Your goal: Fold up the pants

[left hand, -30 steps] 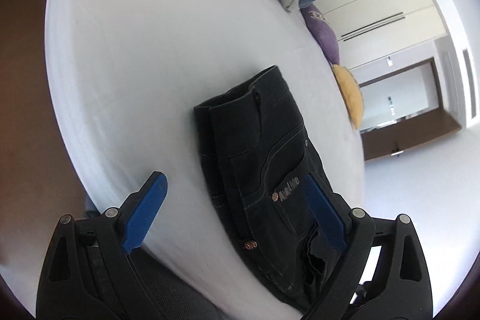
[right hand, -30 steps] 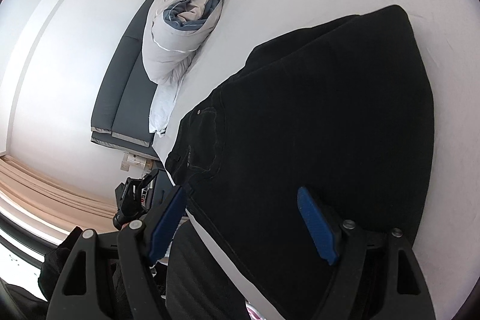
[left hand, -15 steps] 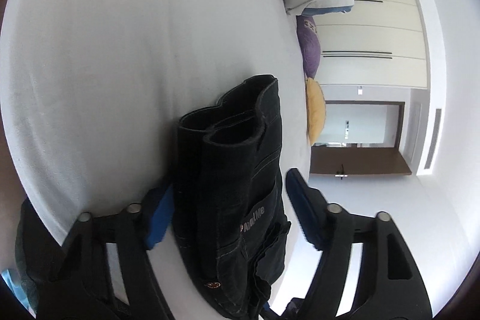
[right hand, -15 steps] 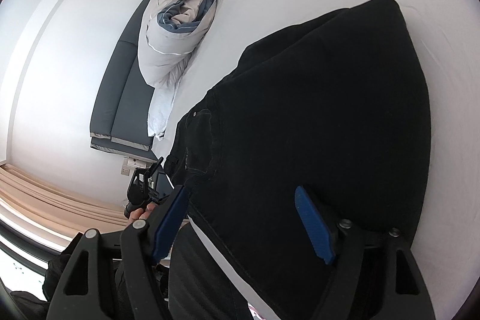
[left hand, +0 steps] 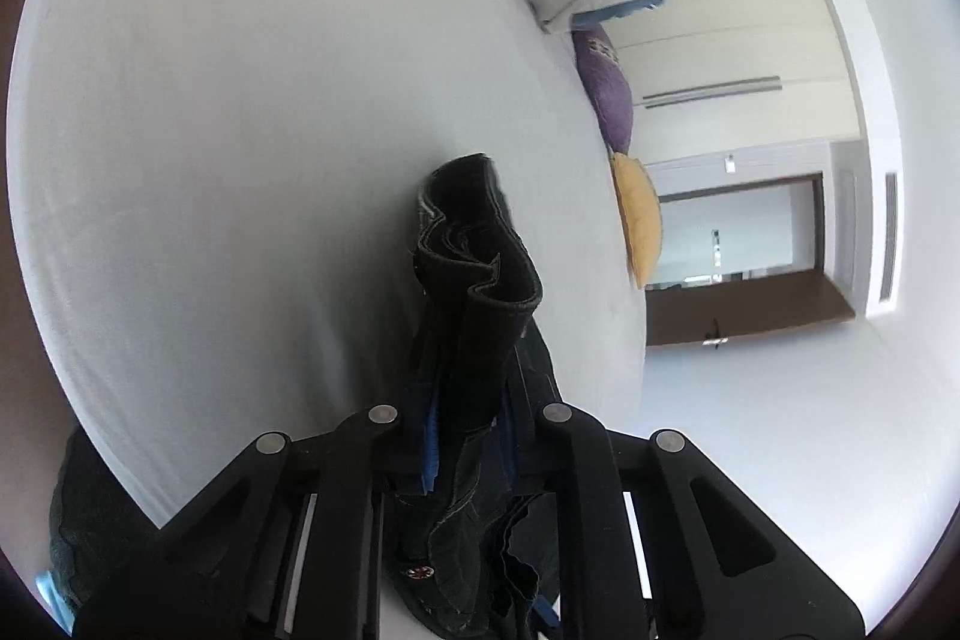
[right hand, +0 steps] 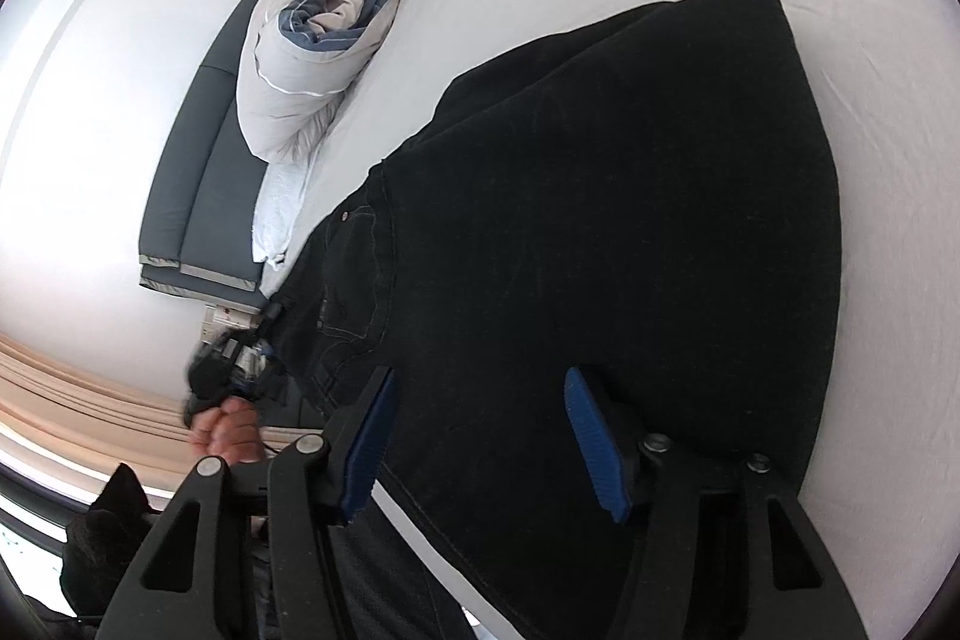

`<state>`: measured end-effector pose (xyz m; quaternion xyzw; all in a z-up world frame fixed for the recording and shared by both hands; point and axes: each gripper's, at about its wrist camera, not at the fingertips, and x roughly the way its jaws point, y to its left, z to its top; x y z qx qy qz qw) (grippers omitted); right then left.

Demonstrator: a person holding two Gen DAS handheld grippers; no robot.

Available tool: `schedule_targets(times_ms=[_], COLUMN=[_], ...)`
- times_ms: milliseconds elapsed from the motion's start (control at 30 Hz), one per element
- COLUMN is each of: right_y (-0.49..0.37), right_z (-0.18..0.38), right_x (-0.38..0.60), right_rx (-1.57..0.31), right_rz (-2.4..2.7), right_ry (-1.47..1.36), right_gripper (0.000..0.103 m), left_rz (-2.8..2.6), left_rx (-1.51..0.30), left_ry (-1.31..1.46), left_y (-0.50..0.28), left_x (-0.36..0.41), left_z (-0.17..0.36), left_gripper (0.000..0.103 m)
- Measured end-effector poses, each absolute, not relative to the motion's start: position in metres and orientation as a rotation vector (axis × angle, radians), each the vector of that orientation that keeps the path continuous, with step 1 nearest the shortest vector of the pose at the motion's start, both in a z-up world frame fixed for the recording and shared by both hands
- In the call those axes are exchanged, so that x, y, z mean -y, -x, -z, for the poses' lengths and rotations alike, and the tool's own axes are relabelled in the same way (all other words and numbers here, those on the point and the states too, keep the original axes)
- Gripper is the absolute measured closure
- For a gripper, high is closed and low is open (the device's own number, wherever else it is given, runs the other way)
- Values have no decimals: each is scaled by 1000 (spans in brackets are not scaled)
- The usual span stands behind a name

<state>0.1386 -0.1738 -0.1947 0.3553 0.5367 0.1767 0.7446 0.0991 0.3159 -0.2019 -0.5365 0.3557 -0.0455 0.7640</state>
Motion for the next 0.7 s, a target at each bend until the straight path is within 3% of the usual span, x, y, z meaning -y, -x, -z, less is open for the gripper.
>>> schedule_targets(times_ms=[200, 300, 433, 700], right_y=[-137, -138, -138, -153], right_z=[189, 187, 180, 163], right_x=[161, 169, 192, 210], right_rx=[-1165, -1154, -1088, -1062], right_rz=[-381, -398, -442, -419], right_ry=[-691, -784, -979, -972], right_gripper=[30, 25, 16, 16], left_rz=[258, 379, 484, 467], left_rx=[-737, -694, -717, -789], left_ry=[592, 247, -8, -233], left_y=[-116, -97, -63, -41], left_x=[-186, -94, -6, 58], left_z=[89, 66, 91, 136], left_gripper=[90, 90, 90, 90])
